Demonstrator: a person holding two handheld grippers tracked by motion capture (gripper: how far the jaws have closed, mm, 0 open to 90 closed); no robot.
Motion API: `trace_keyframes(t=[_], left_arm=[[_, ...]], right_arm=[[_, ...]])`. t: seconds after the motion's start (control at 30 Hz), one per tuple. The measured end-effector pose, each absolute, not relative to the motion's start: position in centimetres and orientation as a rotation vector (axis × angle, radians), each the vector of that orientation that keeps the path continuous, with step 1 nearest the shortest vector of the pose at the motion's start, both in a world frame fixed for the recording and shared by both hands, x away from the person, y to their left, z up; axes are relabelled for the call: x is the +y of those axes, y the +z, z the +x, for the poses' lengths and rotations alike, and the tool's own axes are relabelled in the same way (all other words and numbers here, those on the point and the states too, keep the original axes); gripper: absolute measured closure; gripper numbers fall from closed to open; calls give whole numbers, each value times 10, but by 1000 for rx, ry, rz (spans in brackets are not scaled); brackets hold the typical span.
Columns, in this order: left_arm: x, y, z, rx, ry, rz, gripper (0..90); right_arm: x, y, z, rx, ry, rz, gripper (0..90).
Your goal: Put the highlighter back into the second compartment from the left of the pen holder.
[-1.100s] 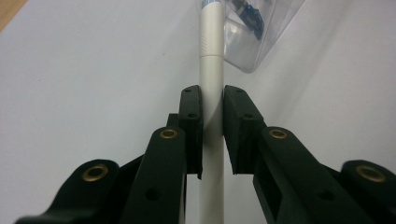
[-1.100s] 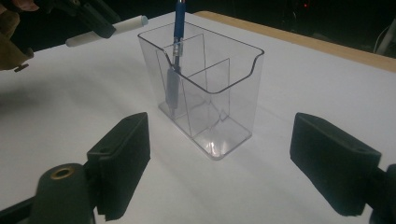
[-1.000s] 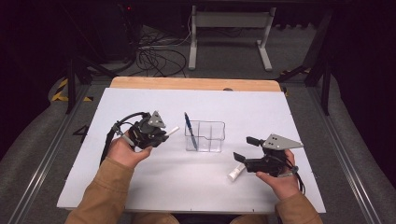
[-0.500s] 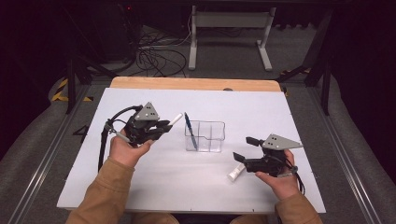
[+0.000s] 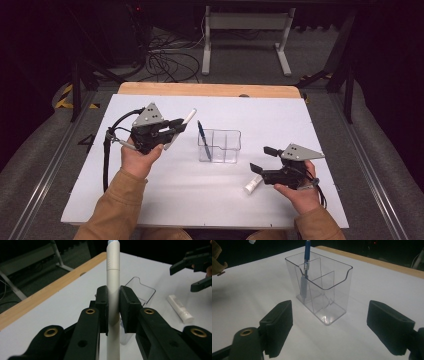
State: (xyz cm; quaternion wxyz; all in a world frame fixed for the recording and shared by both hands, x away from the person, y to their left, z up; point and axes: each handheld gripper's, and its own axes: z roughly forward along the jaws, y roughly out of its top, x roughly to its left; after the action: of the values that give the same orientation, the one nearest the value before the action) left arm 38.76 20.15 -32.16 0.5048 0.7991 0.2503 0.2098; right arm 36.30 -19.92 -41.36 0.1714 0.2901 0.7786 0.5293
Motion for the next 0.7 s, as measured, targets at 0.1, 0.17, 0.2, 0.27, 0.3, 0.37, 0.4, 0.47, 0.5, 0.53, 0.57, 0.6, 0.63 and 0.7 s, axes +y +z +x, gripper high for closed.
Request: trace_keyframes(t=[0.1, 0.17, 0.2, 0.27, 0.3, 0.37, 0.4, 0.47, 0.5, 0.53, 0.57, 0.6, 0.63, 0.7], left_arm=[[199, -322, 388, 588, 511, 1900, 782], [197, -323, 389, 576, 506, 1883, 782], [196, -323, 389, 576, 504, 1874, 782], [195, -324, 390, 568, 497, 1854, 781], [194, -324, 391, 562, 492, 1846, 781], [192, -325, 392, 563, 494, 1829, 782], [191, -326, 393, 562, 489, 1817, 781], [190, -328, 397, 562, 464, 1797, 780], [189, -329, 398, 566, 447, 1790, 780], [188, -330, 400, 575, 423, 1777, 780], [187, -331, 402, 568, 408, 1766, 779], [186, -331, 403, 565, 403, 1758, 779], [184, -332, 403, 559, 407, 1751, 780], [179, -333, 404, 551, 412, 1734, 780]], right_arm=[[-199, -414, 363, 2211, 1503, 826, 214], [-199, -414, 363, 2210, 1505, 825, 214], [-199, -413, 363, 2210, 1504, 824, 214], [-199, -413, 363, 2209, 1507, 822, 214], [-199, -413, 363, 2208, 1508, 821, 214], [-199, -413, 363, 2208, 1510, 822, 214], [-199, -413, 363, 2208, 1509, 822, 214], [-199, -413, 363, 2208, 1511, 822, 214], [-199, -414, 363, 2208, 1511, 822, 214], [-199, -414, 363, 2208, 1511, 822, 214], [-199, -413, 363, 2207, 1511, 826, 214], [-199, -413, 363, 2207, 1512, 826, 214], [-199, -413, 363, 2206, 1514, 827, 214], [-199, -413, 363, 2205, 1515, 828, 214]])
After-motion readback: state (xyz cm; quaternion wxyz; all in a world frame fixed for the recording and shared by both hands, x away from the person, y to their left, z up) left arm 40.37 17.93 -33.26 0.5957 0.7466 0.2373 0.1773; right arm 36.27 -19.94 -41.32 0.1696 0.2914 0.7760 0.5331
